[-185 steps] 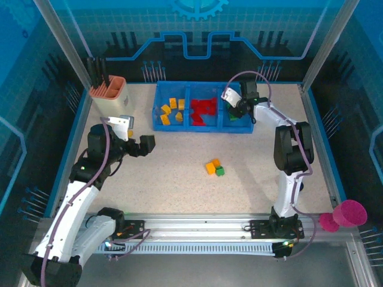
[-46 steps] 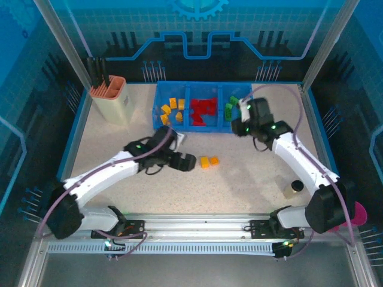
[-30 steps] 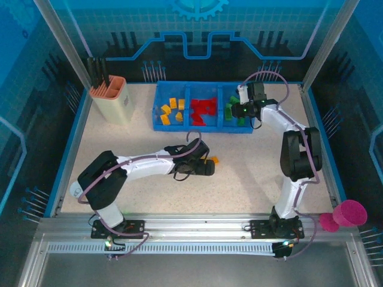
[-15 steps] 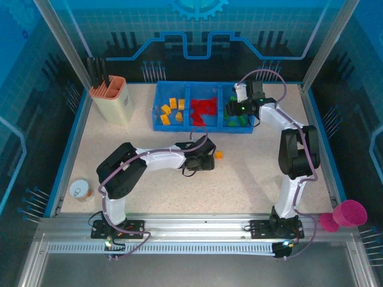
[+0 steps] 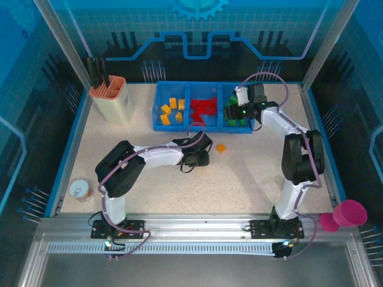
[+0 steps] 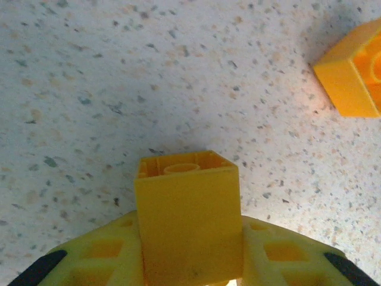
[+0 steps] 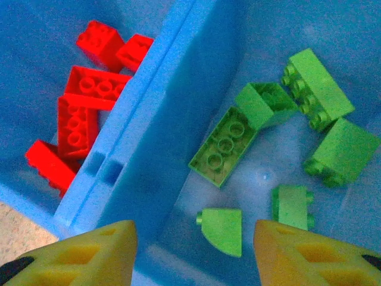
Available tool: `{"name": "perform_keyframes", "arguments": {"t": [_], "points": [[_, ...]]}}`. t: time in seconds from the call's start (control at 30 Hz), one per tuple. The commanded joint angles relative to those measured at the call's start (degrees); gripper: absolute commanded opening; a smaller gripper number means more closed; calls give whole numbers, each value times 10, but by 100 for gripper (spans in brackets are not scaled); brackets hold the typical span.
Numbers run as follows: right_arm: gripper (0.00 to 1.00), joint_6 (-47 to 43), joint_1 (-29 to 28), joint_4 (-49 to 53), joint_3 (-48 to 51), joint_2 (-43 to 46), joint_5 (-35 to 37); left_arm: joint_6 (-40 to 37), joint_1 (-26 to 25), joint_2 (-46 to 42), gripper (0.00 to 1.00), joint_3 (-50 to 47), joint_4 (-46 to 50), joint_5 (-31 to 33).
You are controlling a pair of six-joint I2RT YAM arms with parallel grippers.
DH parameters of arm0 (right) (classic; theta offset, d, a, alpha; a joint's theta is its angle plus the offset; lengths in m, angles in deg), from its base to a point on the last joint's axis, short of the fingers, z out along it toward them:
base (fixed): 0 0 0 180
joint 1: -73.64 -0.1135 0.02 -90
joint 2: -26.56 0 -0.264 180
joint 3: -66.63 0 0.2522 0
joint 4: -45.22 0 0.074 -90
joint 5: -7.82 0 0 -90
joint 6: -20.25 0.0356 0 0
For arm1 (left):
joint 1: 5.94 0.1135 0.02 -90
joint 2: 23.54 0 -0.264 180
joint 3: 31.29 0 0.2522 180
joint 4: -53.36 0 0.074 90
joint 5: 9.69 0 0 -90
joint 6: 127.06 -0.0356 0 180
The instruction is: Sort the legos into containers by color
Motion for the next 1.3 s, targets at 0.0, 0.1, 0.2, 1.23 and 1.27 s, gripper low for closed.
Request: {"name": "perform_keyframes", "arguments": {"t": [0.0, 0.1, 0.2, 1.23, 1.27], "points": [[58, -2, -5, 16, 22, 63, -20, -53, 21, -37, 26, 20, 51, 29], [61, 1, -7, 30, 61, 104, -29, -103, 44, -76, 24, 37, 81, 59], [61, 14, -12, 34, 111, 147, -37, -142, 81, -107, 24, 54, 90, 68], [74, 46, -169, 8, 218, 90, 74, -264, 314, 216, 25, 420, 52, 21], [74, 45, -171, 15, 207, 80, 77, -265, 314, 222, 27, 426, 55, 18]]}}
